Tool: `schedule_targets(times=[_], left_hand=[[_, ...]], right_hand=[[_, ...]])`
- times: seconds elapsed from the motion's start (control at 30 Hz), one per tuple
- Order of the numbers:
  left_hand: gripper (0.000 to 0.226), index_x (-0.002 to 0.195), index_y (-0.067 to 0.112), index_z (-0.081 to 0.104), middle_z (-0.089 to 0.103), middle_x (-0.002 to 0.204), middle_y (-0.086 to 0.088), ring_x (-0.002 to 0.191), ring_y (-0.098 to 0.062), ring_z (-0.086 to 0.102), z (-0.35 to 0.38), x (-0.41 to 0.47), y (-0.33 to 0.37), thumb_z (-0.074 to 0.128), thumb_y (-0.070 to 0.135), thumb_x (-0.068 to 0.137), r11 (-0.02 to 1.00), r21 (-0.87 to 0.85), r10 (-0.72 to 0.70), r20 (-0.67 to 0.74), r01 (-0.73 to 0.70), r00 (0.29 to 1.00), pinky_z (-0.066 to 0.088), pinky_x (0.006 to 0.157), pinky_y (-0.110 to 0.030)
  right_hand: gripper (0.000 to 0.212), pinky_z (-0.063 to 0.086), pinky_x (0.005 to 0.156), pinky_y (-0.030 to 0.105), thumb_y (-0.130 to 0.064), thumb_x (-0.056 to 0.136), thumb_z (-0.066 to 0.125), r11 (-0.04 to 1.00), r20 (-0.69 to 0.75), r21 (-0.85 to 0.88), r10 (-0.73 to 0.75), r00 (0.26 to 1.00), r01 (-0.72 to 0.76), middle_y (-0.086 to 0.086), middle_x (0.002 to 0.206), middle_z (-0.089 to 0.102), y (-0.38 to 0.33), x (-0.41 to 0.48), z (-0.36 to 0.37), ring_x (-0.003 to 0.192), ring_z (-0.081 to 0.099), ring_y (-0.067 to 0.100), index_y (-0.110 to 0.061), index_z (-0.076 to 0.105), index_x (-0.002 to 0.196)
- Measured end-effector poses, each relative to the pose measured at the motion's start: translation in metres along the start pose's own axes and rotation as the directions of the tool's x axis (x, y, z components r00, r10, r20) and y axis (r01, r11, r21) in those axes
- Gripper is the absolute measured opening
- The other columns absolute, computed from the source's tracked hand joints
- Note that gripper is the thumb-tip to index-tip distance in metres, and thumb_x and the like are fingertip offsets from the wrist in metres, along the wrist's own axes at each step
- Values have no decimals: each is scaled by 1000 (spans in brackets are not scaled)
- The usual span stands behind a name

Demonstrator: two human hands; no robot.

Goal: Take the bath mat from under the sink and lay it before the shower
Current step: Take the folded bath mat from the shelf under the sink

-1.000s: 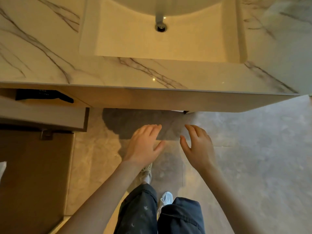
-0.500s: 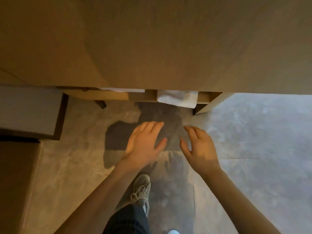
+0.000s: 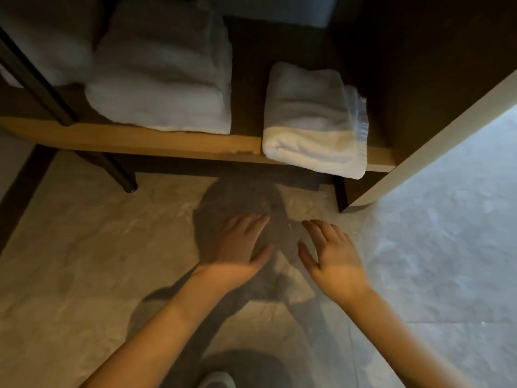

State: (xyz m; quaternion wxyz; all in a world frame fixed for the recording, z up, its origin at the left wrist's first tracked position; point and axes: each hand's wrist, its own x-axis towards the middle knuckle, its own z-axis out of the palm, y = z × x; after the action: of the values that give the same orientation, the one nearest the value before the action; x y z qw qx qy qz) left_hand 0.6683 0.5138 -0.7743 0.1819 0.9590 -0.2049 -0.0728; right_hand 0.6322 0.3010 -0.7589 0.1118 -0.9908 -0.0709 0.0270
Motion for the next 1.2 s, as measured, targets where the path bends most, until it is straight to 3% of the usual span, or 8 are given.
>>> schedule_targets(times=[0.17,0.33,0.5,0.6,0.7,0.83,0.97,1.2], left_hand=[[59,145,24,41,46,146,2,133,-18,40,-16,20,-2,39,52,93,997,-26,74,-175,-79,982,31,108,-33],[53,139,27,45,51,139,4,125,-14,46,-55,56,-6,36,54,94,990,2,132,-362,-141,923,39,98,-28],[49,134,23,51,58,129,0,114,-15,54,-78,98,-1,44,47,92,984,-105,80,-450,-141,890,39,88,-22],[46,132,15,55,60,124,-6,110,-20,57,-75,111,3,47,40,95,969,-196,32,-507,-151,861,50,89,-28],[38,128,8,59,59,122,-13,107,-25,58,-66,116,10,55,28,96,949,-276,-28,-553,-151,833,52,89,-38],[31,125,10,62,57,118,-15,97,-26,59,-61,120,24,59,18,95,886,-440,-150,-570,-146,808,54,86,-32],[31,124,8,63,57,118,-17,99,-27,58,-61,115,32,61,14,94,831,-536,-208,-550,-150,809,52,85,-28],[29,120,4,64,58,124,-14,108,-24,57,-59,91,43,61,11,92,761,-629,-269,-528,-158,806,51,93,-33]], right_hand=[[49,48,92,34,-46,95,39,1000,-137,-7,25,990,-26,6,128,61,8,15,-18,111,59,26,-17,55,132],[45,51,96,36,-47,99,38,978,-320,203,110,941,-45,1,134,58,14,47,-53,113,58,22,-23,52,135],[41,51,96,39,-45,98,41,927,-460,370,234,857,-55,-1,128,62,27,95,-75,110,57,17,-22,61,125],[36,46,98,37,-44,97,45,916,-507,393,287,813,-78,2,123,63,35,117,-74,112,54,21,-23,66,118],[32,30,102,32,-48,95,46,891,-457,434,344,820,-132,0,126,61,44,127,-66,118,48,23,-31,68,112],[15,30,112,53,-49,94,50,764,-191,596,434,880,-248,6,134,51,49,132,-58,126,43,31,-45,56,108],[14,29,112,57,-50,93,52,741,-130,608,447,885,-285,8,136,44,49,133,-58,126,41,34,-48,50,106],[21,40,98,29,-44,88,64,649,-124,722,462,878,-240,1,140,46,50,110,-56,117,50,23,-37,62,107]])
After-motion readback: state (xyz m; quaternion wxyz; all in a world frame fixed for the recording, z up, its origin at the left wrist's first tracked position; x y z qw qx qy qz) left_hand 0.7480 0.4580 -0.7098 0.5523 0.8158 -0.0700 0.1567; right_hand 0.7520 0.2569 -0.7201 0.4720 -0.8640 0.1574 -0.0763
